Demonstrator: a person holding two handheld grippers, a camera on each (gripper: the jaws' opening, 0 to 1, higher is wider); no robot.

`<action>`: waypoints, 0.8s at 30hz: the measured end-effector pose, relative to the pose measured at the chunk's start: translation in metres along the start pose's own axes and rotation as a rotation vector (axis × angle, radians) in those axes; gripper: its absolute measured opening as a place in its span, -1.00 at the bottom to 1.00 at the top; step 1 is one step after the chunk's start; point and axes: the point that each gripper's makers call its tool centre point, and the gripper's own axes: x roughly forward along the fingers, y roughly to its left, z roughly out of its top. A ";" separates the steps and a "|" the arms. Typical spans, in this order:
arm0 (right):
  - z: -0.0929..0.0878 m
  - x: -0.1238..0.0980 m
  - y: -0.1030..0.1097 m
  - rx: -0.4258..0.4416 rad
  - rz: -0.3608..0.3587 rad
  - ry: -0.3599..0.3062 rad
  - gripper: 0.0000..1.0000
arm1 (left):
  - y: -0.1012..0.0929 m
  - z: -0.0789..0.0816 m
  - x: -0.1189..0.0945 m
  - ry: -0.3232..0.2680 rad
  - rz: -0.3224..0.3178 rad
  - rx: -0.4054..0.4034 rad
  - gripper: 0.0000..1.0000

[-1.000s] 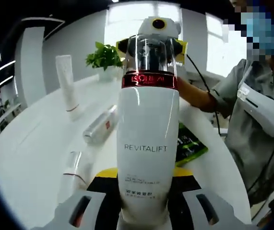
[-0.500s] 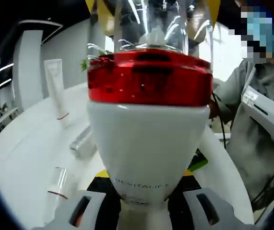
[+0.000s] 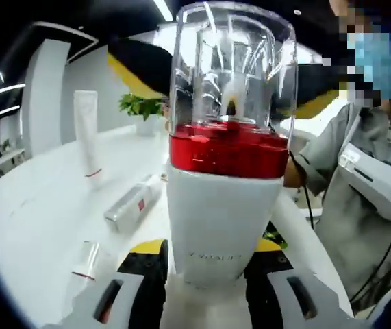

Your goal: Arrange the skincare products in the storage area until every visible bottle or jar stands upright without overlapping.

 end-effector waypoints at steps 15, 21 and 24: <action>-0.049 0.000 0.005 0.044 0.025 0.161 -0.21 | -0.005 -0.002 -0.002 0.006 -0.004 0.051 -0.34; -0.054 0.002 0.007 0.027 0.040 0.171 -0.42 | -0.005 -0.001 -0.003 0.017 0.009 0.049 -0.35; -0.055 0.001 0.008 0.036 0.045 0.180 -0.42 | -0.004 -0.001 -0.003 0.020 0.015 0.041 -0.35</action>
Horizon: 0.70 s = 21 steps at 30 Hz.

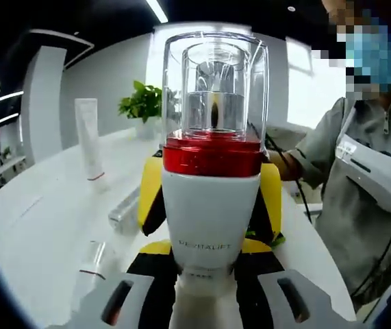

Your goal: Arrange the skincare products in the storage area until every visible bottle or jar stands upright without overlapping.

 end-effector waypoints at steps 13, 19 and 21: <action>0.003 0.000 -0.005 -0.016 -0.010 0.041 -0.43 | 0.006 0.003 -0.002 0.054 0.069 0.012 -0.36; 0.024 -0.003 -0.009 -0.027 -0.007 0.024 -0.43 | 0.010 0.023 -0.012 0.016 0.106 0.035 -0.36; 0.032 -0.005 -0.012 -0.046 -0.003 0.027 -0.43 | 0.011 0.029 -0.016 0.054 0.120 0.057 -0.36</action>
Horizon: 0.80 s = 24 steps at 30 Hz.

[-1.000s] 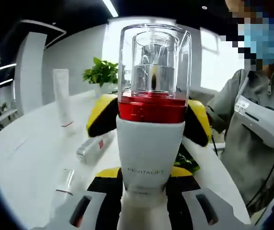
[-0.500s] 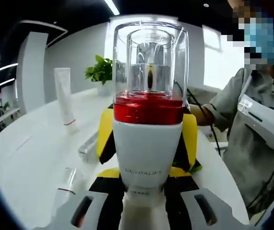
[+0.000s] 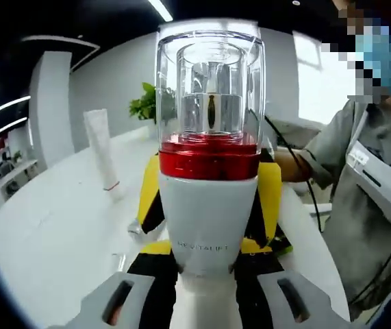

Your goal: Arrange the skincare products in the storage area until every visible bottle or jar stands upright without overlapping.

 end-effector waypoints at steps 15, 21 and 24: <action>0.008 -0.004 -0.081 -0.069 -0.088 0.124 -0.44 | 0.082 0.022 0.012 0.155 0.043 0.036 -0.37; 0.002 -0.007 -0.114 -0.077 -0.170 0.135 -0.43 | 0.113 0.026 0.023 0.150 0.082 0.011 -0.36; -0.007 -0.009 -0.122 -0.042 -0.182 0.121 -0.43 | 0.119 0.021 0.030 0.171 0.083 -0.005 -0.36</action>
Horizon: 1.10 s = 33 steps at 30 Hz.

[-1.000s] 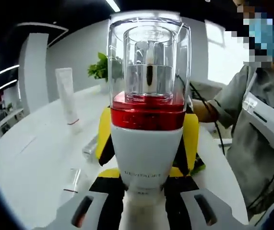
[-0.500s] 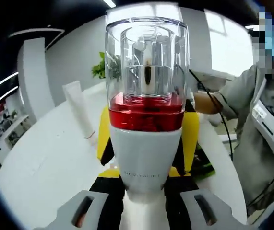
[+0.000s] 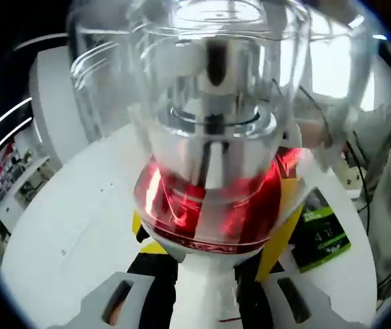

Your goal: Arrange the skincare products in the storage area until every visible bottle or jar stands upright without overlapping.

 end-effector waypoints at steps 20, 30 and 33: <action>-0.042 0.004 -0.032 0.150 -0.083 -0.033 -0.43 | 0.020 -0.029 0.026 0.035 0.004 -0.066 -0.34; -0.047 -0.001 -0.033 0.173 -0.096 -0.065 -0.38 | 0.028 -0.018 0.024 -0.096 -0.001 -0.034 -0.33; -0.054 -0.007 -0.035 0.174 -0.131 -0.054 -0.33 | 0.030 -0.012 0.017 -0.147 -0.012 -0.064 -0.34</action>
